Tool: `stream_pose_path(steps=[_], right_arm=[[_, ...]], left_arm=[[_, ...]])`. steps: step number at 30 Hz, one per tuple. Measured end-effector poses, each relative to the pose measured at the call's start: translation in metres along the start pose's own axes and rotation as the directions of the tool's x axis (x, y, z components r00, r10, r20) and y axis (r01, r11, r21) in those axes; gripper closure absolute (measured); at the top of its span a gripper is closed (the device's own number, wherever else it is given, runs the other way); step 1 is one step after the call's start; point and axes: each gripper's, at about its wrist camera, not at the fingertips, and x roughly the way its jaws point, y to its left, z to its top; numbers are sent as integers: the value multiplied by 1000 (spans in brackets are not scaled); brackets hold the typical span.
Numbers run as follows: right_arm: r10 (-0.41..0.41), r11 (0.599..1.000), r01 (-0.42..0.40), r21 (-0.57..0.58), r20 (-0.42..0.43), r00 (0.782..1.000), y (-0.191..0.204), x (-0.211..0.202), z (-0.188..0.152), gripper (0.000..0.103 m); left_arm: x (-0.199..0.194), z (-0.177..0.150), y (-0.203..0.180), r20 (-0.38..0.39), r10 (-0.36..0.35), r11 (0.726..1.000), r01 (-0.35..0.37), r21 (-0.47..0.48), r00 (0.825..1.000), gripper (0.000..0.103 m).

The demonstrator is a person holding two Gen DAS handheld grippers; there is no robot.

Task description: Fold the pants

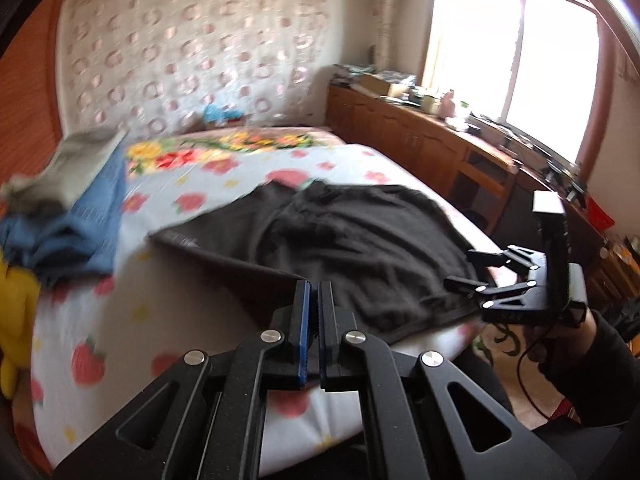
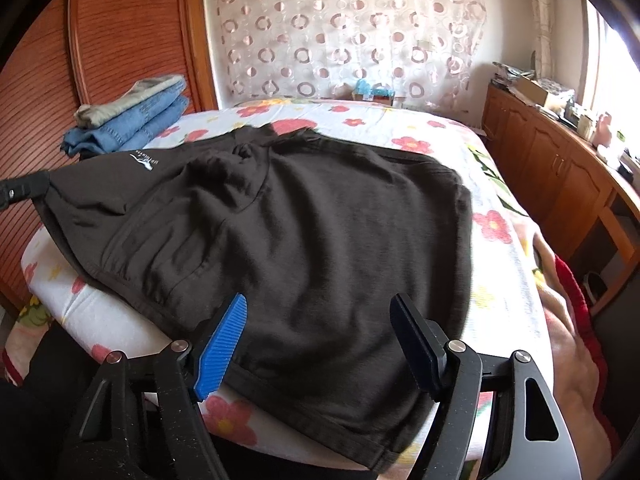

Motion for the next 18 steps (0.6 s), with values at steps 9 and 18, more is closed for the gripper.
stream_pose_path(steps=[9,18], right_arm=[[-5,999,5,42,19,1000,-16,-8,-7,27],[-8,996,5,93,35,999,-34,-13,-13,27]], left_arm=[[23,47,-34,10,-66,994,65,88,998,99],[55,81,-76,-32,-144,980,147,133,989,99]])
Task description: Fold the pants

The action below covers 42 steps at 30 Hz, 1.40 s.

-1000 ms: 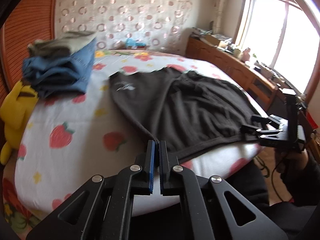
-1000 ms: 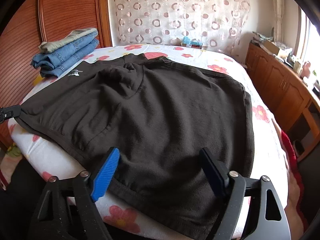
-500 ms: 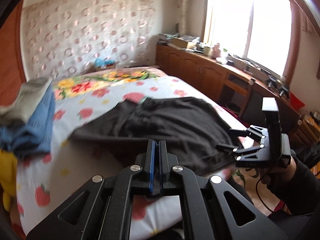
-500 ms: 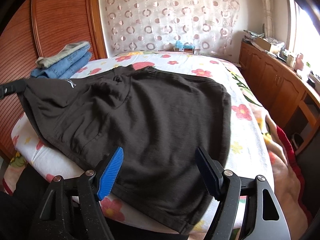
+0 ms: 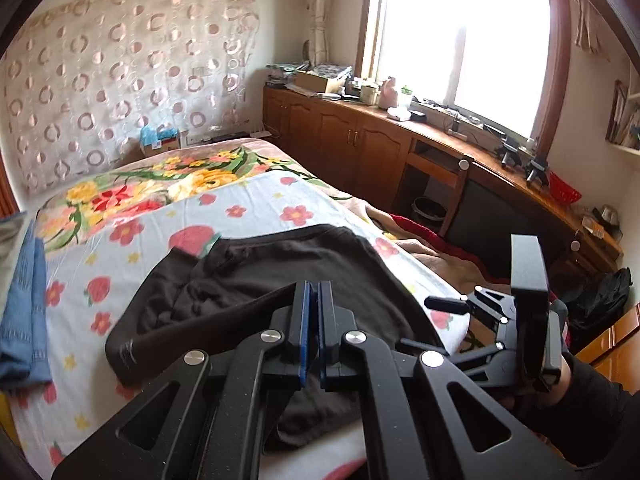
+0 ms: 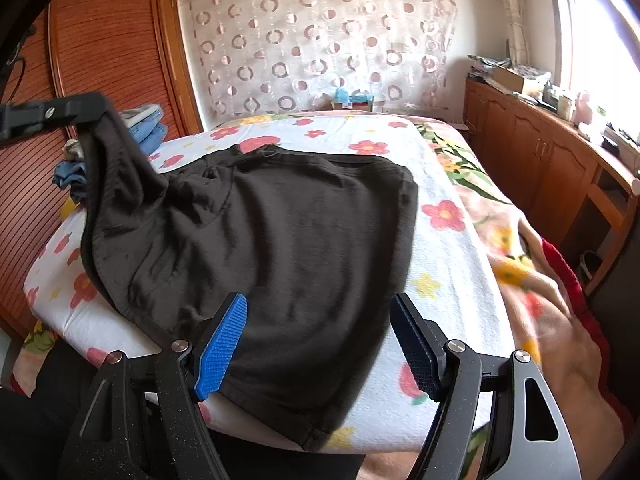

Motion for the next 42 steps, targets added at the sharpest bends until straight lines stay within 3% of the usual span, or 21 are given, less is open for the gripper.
stream_pose_path(steps=[4,9,12,13,14,20,25,31,42], right_arm=[[5,1000,-5,13,-4,1000,-6,0,-3,27],[4,1000,-4,29,-1,1000,-12,0,-3,27],[2,999,-2,41,0,1000,-14,2,0,27],[1,999,-1,42,2,1000,-14,1,-1,27],[0,999,0,44,2,1000,-14,2,-1,27],[-5,999,5,44,1,1000,-15,3,-2,27],[2,999,-2,38,4,1000,-13,1,-1,28],[28,1000,-28,5,17,999,-5,2,6,36],[89,994,-88,-59,14,996,15,22,28,53]], left_arm=[[11,2,-6,-10,-29,999,29,19,1000,99],[15,-4,-11,-32,-7,999,8,32,999,98],[13,-6,-10,-33,21,999,-20,39,999,75],[11,-9,-8,-25,23,999,-22,37,999,58],[10,-12,-5,-17,21,999,-20,34,1000,49],[3,-27,15,-18,7,999,-8,-32,1000,25],[15,-51,38,-71,50,995,-56,-80,996,23],[33,-80,56,-156,114,986,-131,-106,981,23],[49,-108,65,-220,115,978,-149,-145,969,23]])
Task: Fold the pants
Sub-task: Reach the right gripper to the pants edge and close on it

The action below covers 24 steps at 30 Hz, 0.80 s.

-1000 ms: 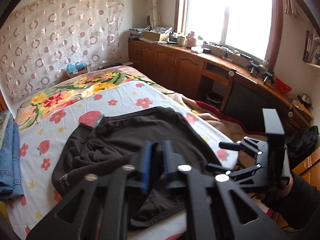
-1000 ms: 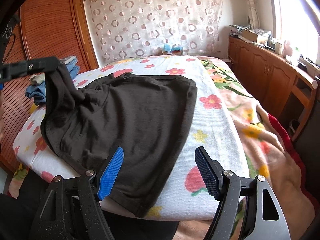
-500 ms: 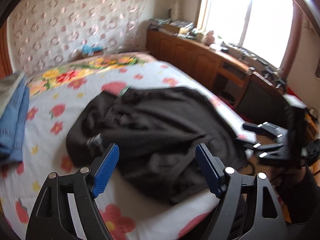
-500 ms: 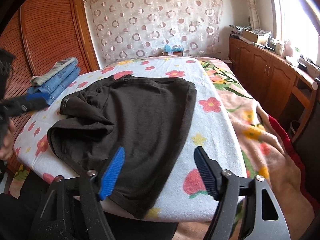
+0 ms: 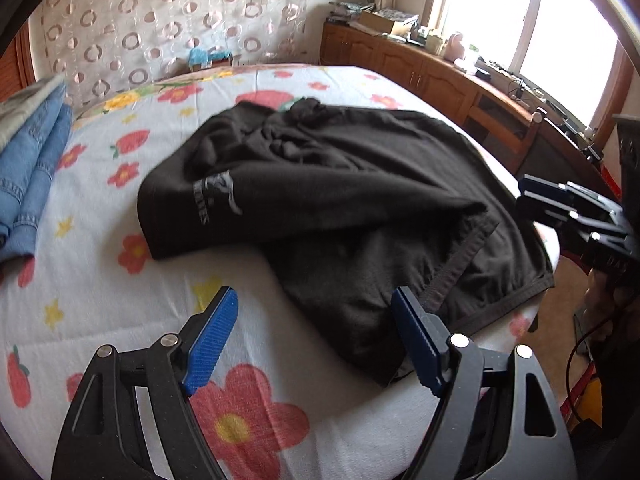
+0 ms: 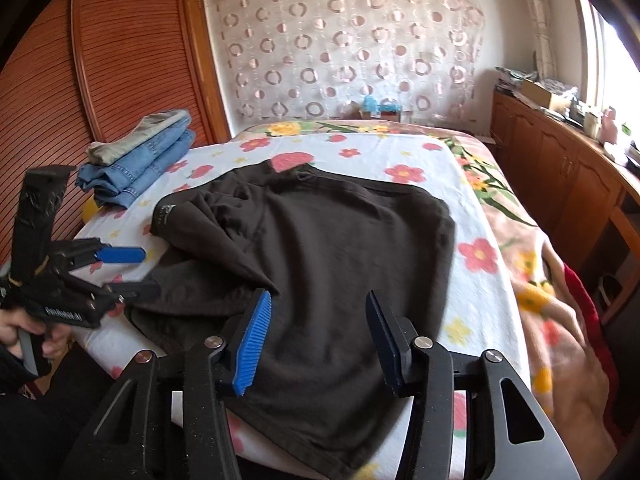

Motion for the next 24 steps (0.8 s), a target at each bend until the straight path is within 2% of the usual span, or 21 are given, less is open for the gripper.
stream_pose_path(steps=[12,15,16,18,21,24], right_arm=[[96,995,-96,11,-87,992,-3,40,2,70],[113,994,-113,11,-102,988,-2,46,6,85],[120,993,-120,7,-103,987,-1,46,7,92],[121,993,-122,-4,-75,990,0,40,11,97],[129,992,-129,-12,-26,991,5,21,14,99],[120,992,-119,-28,27,992,6,-1,17,99]], left_arm=[[-2,-15,-7,75,50,998,-54,43,996,20],[-3,-15,-5,79,44,998,-47,34,996,20],[-3,-14,-5,77,43,998,-46,35,996,20],[-4,-14,-4,68,38,999,-40,32,997,20],[-9,-10,2,49,4,1000,-3,-12,999,19],[-23,-9,7,81,-10,999,14,-50,997,19]])
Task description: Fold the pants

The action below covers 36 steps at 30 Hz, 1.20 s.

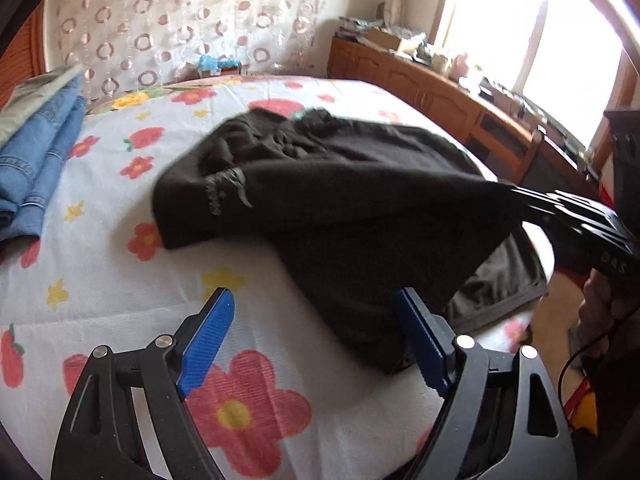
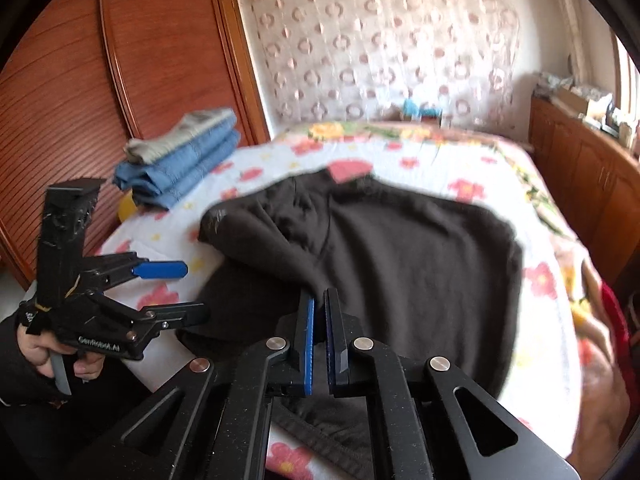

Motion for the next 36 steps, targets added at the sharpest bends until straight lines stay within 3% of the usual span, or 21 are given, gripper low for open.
stream_pose_path(steps=[5,22,36], right_arm=[[-23,1000,24,-12,75,997,3,-39,1,99],[-106,994,104,31,76,992,10,-69,-23,99],[-130,986,135,97,-60,990,-5,-51,-56,99]], left_arm=[[-21,3,-10,58,4,999,-6,32,998,19],[-33,5,-36,91,-22,997,15,80,996,19],[-13,-2,-49,37,5,994,-9,107,999,19]])
